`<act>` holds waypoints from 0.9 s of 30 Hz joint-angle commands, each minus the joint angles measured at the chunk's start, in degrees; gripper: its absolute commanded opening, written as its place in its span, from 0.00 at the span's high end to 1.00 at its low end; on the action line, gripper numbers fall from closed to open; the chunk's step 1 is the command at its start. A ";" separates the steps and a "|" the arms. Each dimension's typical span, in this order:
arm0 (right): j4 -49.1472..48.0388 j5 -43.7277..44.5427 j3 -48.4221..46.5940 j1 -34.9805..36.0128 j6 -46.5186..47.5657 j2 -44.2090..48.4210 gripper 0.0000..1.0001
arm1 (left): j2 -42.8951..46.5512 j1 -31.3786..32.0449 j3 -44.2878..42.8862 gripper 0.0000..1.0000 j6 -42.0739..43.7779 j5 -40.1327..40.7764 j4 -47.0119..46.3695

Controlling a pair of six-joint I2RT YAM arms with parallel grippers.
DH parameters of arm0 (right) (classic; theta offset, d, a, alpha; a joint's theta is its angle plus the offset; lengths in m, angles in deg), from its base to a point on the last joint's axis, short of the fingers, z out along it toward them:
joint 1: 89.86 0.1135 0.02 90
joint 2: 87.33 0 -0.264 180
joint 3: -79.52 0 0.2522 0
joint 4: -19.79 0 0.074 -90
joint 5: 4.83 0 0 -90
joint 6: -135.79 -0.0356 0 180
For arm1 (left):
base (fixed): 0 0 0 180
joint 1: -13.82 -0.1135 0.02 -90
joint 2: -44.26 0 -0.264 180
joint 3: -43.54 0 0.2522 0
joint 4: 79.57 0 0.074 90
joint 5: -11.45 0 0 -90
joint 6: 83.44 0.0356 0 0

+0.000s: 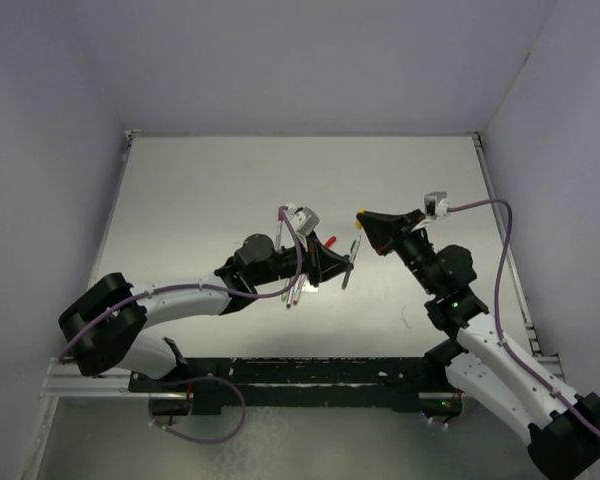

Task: Insert the pens into the pen caps

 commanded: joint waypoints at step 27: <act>-7.56 -2.41 -0.13 0.73 -2.44 -0.20 1.00 | 0.25 0.15 2.72 1.00 -4.17 4.06 -9.26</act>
